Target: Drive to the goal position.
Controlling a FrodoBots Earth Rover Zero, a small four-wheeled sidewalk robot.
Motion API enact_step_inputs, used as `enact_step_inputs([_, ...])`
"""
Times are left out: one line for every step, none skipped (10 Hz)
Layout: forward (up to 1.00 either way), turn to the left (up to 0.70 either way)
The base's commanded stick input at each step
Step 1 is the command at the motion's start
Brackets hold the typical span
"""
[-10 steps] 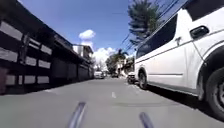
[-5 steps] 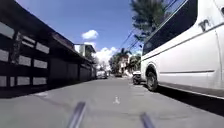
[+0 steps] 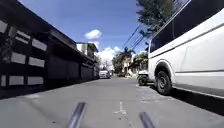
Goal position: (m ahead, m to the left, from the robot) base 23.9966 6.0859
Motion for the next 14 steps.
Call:
enact_step_inputs([1.00, -0.10])
enact_step_inputs([1.00, 0.00])
enact_step_inputs([1.00, 0.00])
enact_step_inputs([1.00, 0.00])
enact_step_inputs([1.00, 0.04])
enact_step_inputs([1.00, 0.15])
enact_step_inputs([1.00, 0.05])
enact_step_inputs([1.00, 0.00])
enact_step_inputs([1.00, 0.00])
enact_step_inputs([1.00, 0.00])
enact_step_inputs([1.00, 0.00])
enact_step_inputs([1.00, 0.00])
enact_step_inputs([1.00, 0.00])
enact_step_inputs([1.00, 0.02])
